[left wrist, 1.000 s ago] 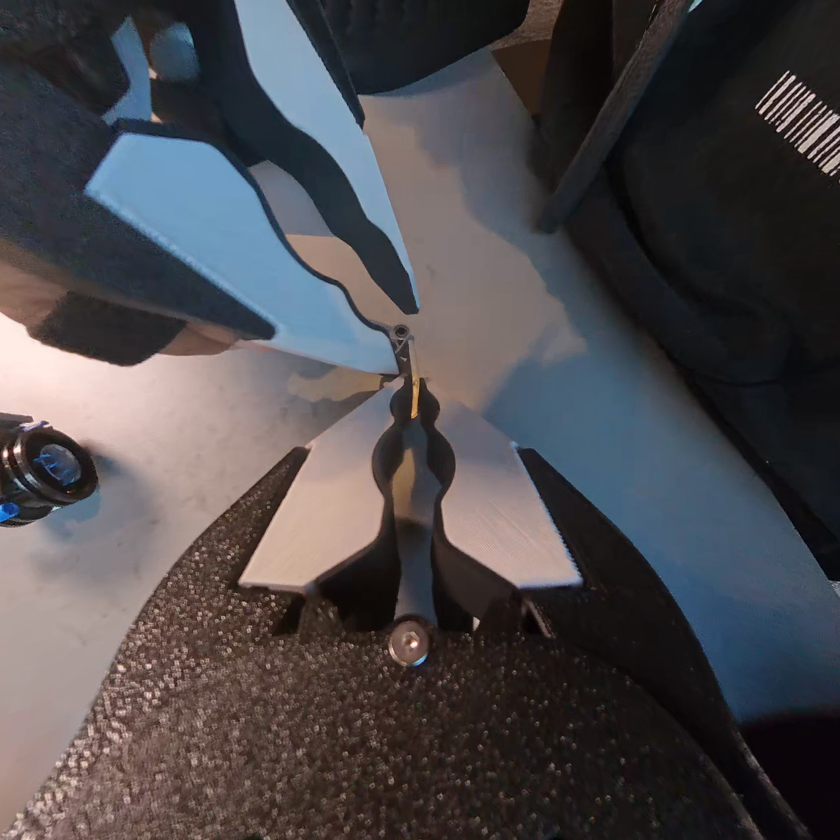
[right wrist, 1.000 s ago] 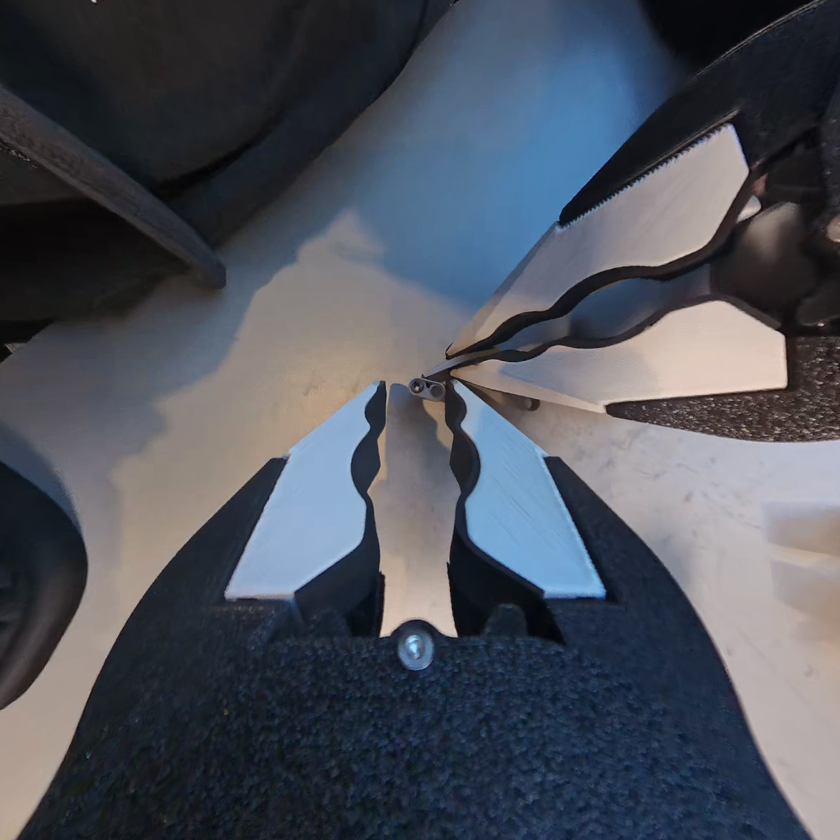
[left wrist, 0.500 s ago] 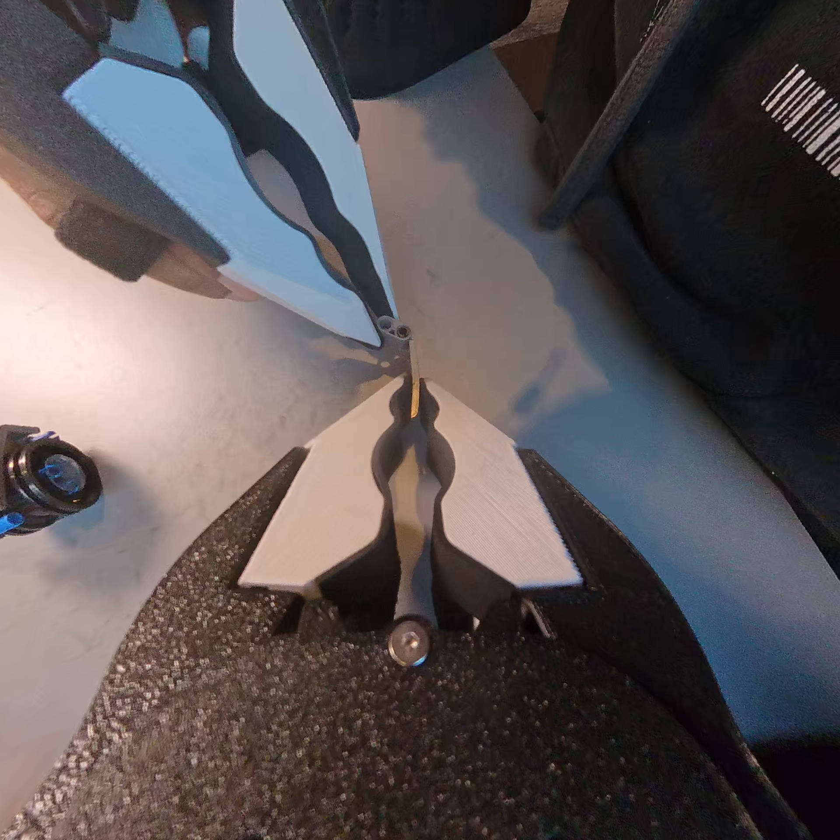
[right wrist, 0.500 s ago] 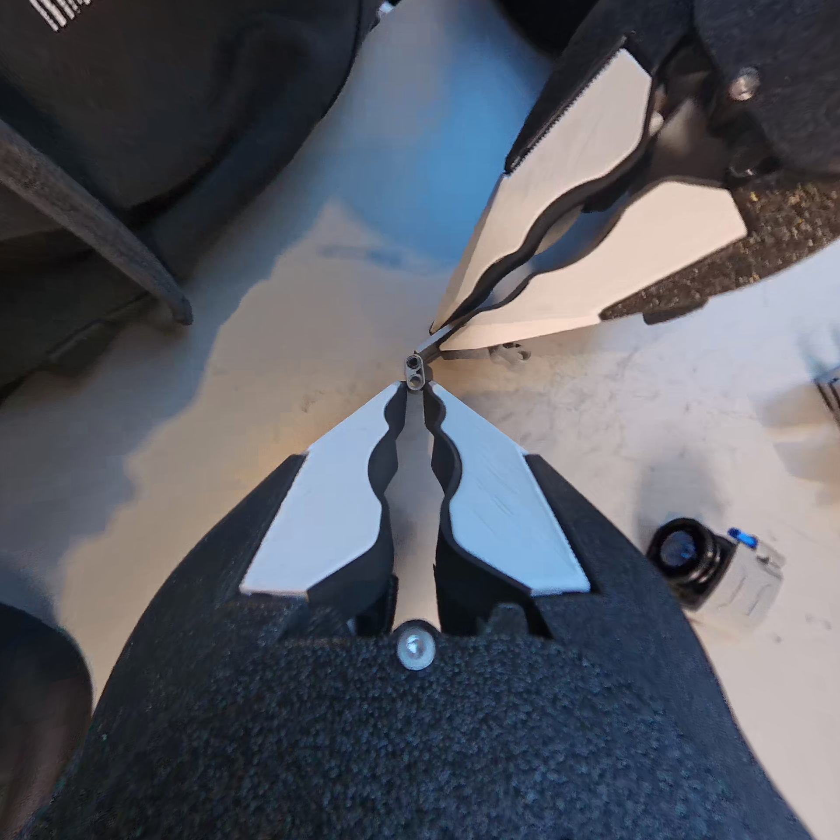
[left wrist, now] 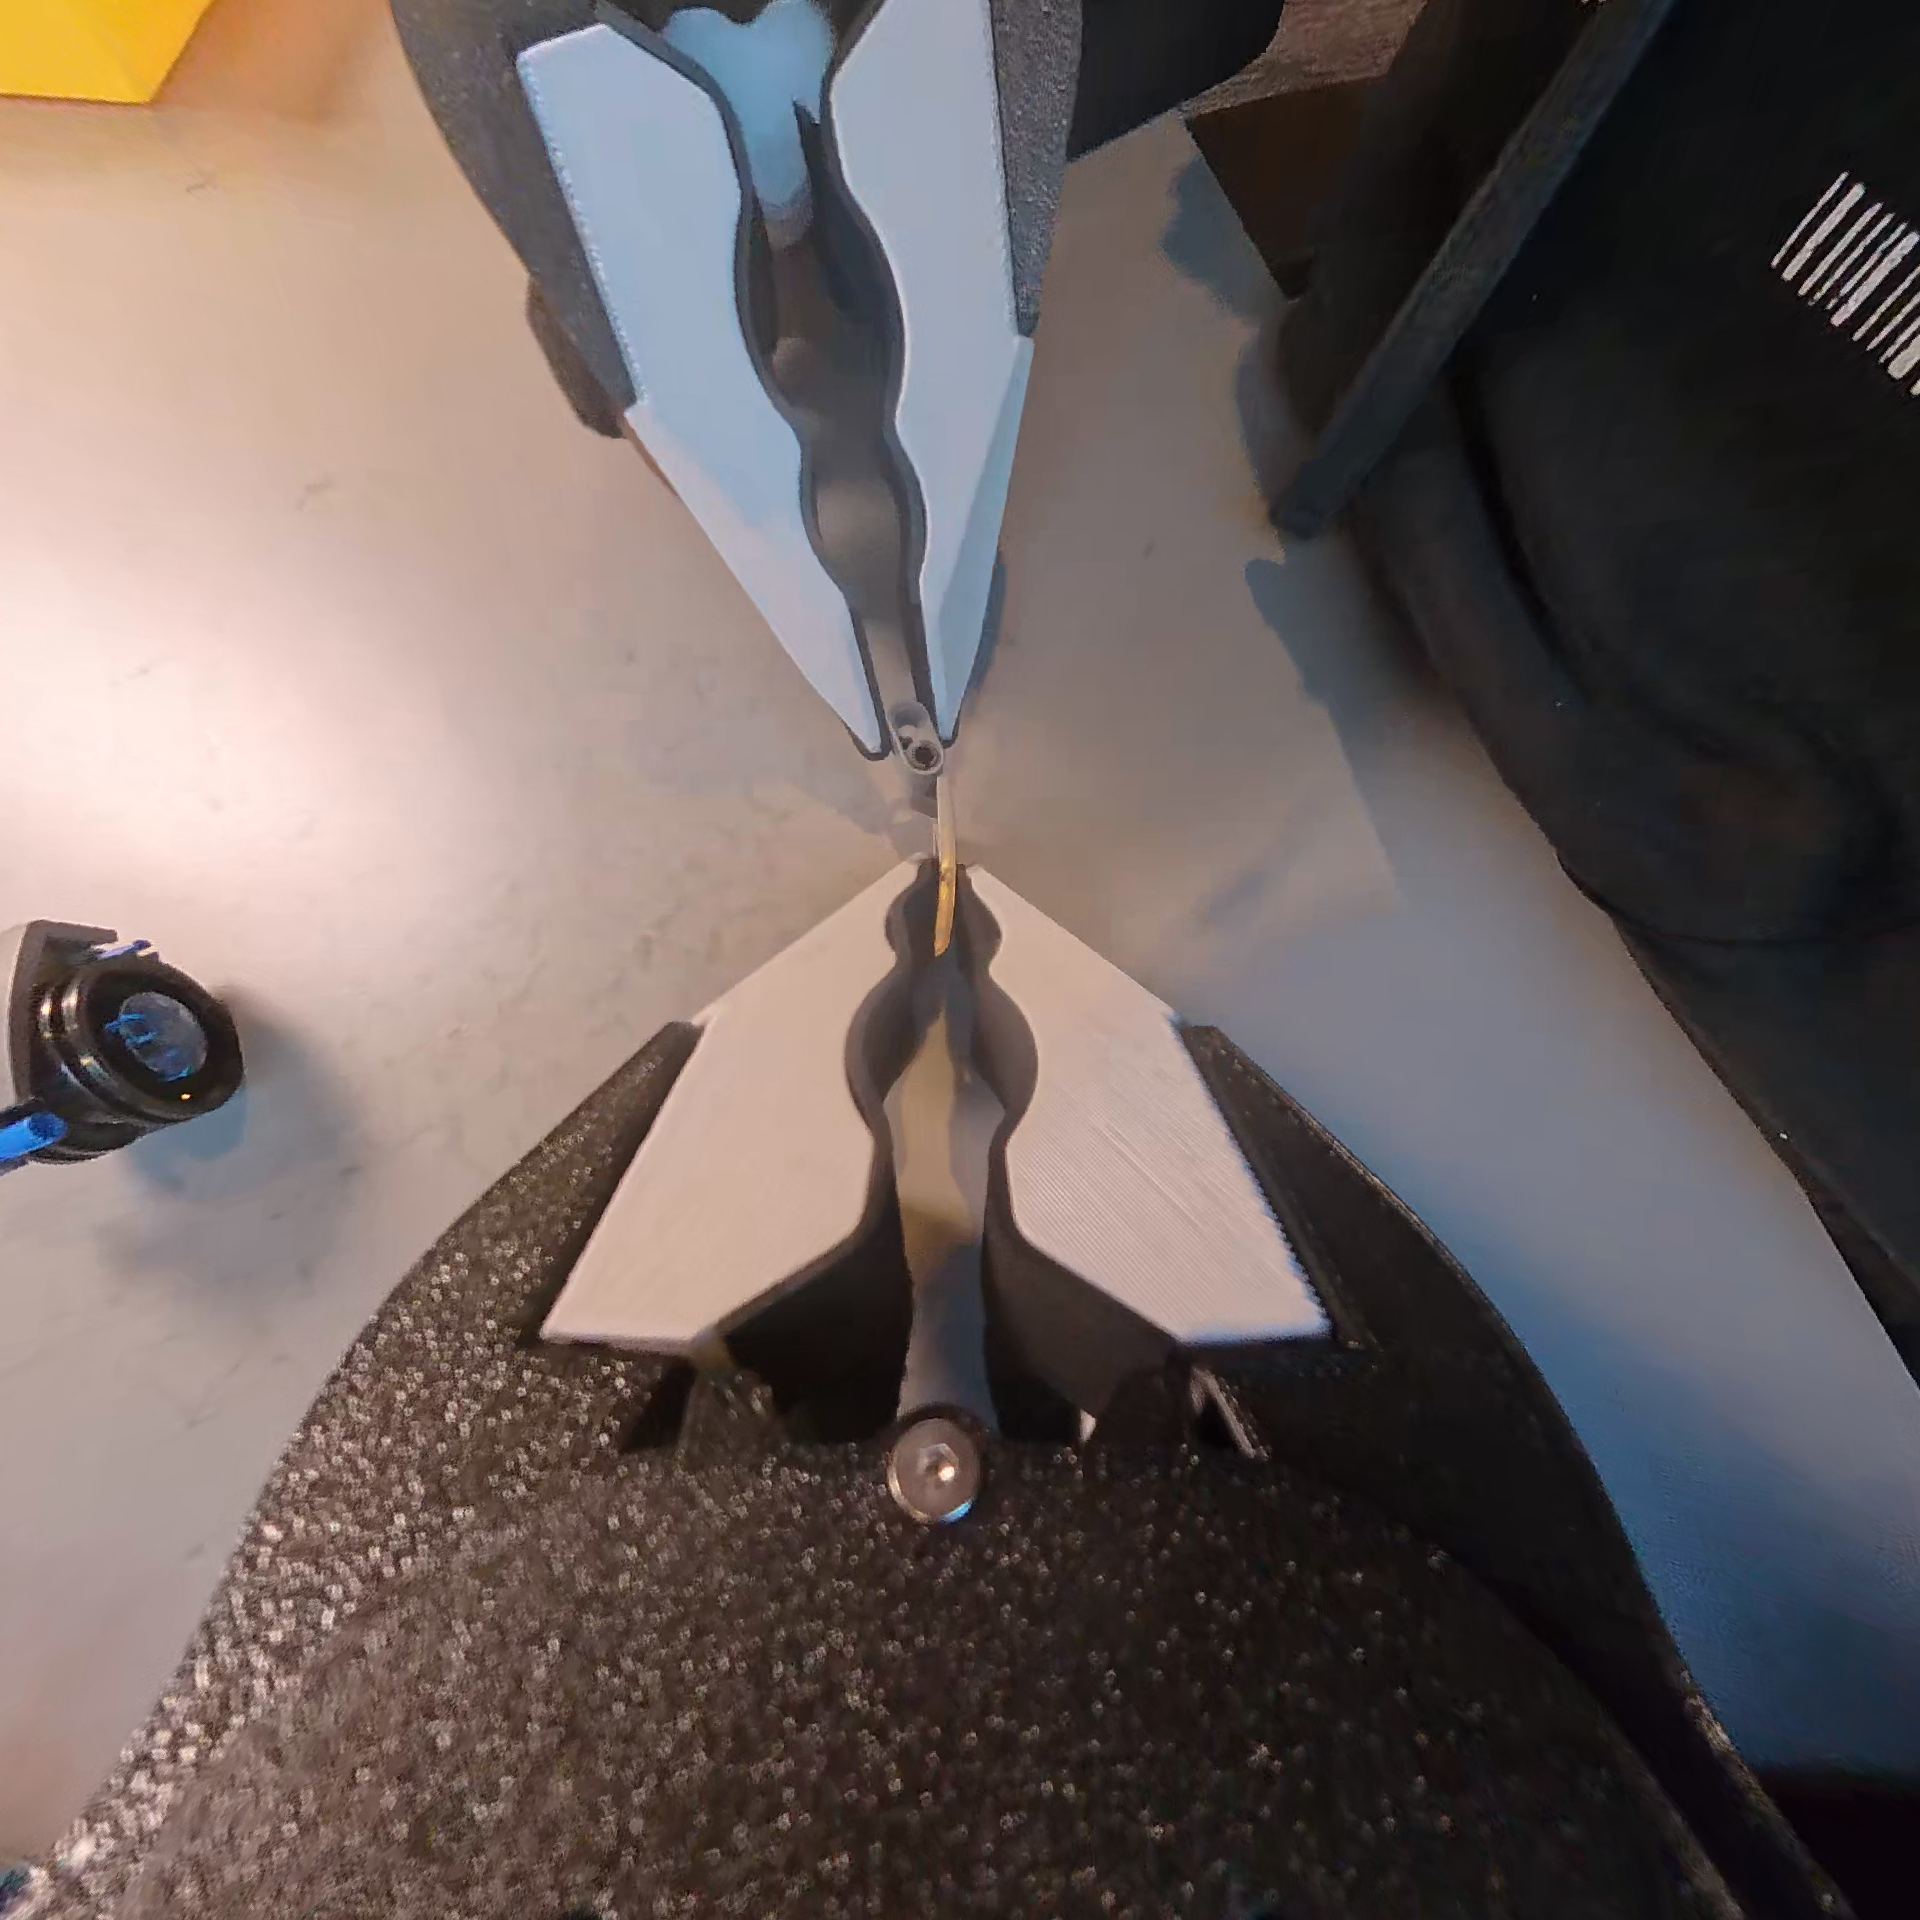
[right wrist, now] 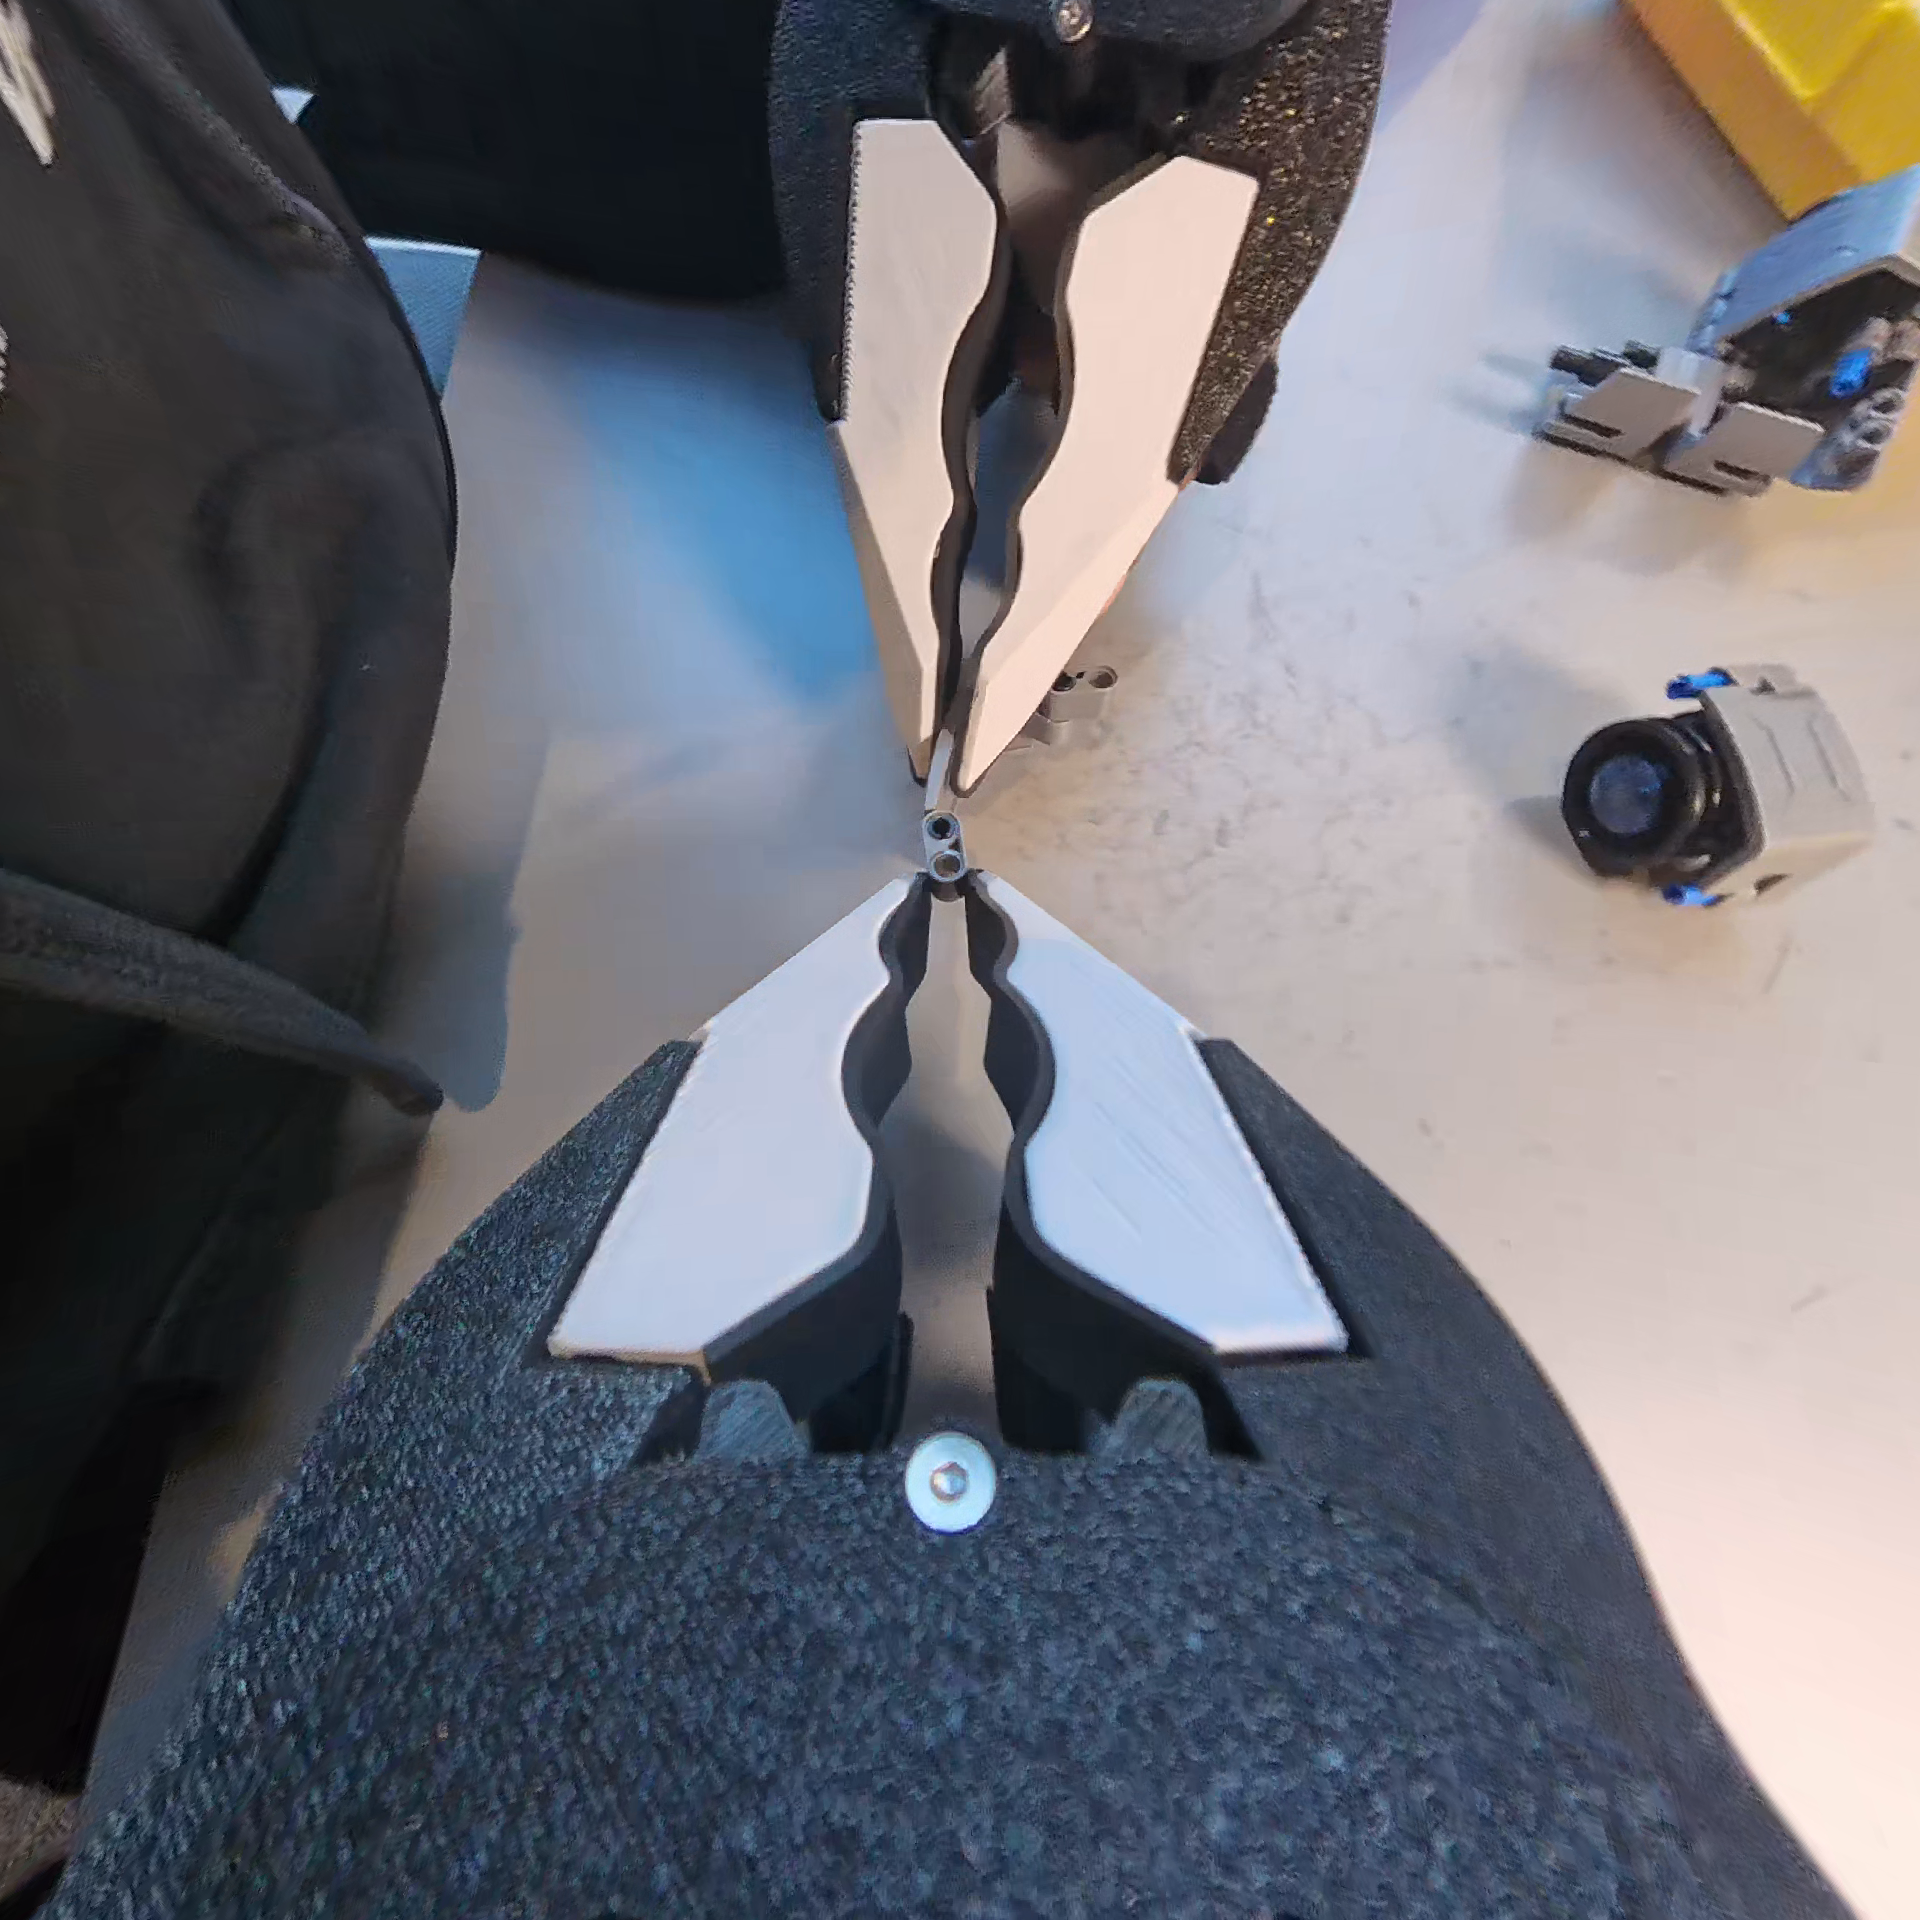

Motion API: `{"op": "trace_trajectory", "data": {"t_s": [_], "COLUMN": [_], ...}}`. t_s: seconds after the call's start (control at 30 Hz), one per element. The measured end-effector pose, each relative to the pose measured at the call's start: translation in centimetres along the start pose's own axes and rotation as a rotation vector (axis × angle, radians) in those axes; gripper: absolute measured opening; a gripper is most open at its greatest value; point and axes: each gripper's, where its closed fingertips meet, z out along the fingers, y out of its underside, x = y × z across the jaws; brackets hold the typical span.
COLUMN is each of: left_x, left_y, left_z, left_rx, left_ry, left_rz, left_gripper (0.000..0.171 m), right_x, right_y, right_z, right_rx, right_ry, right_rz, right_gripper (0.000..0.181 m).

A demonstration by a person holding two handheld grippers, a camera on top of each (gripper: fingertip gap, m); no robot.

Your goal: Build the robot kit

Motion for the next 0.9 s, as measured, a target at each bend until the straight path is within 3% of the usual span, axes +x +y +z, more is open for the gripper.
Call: {"op": "trace_trajectory", "data": {"t_s": [0.17, 0.57, 0.73, 0.9], "left_x": [0.0, 0.1, 0.8, 1.2], "left_y": [0.0, 0.0, -0.2, -0.4], "left_z": [0.0, 0.0, 0.3, 0.5], "left_rx": [0.001, 0.000, -0.002, -0.002], "left_ry": [0.003, -0.002, 0.040, 0.066], "left_rz": [-0.010, 0.002, 0.028, 0.051], "left_gripper": [0.002, 0.002, 0.002, 0.002], "right_x": [0.2, 0.2, -0.7, -1.3], "right_y": [0.0, -0.5, -0.2, 0.0], "right_z": [0.0, 0.0, 0.0, -0.2], "right_rx": [0.014, -0.009, -0.020, -0.137], "right_ry": [0.049, -0.030, -0.242, -0.527], "right_rz": [0.007, -0.069, -0.184, -0.330], "right_gripper": [0.006, 0.006, 0.006, 0.006]}}
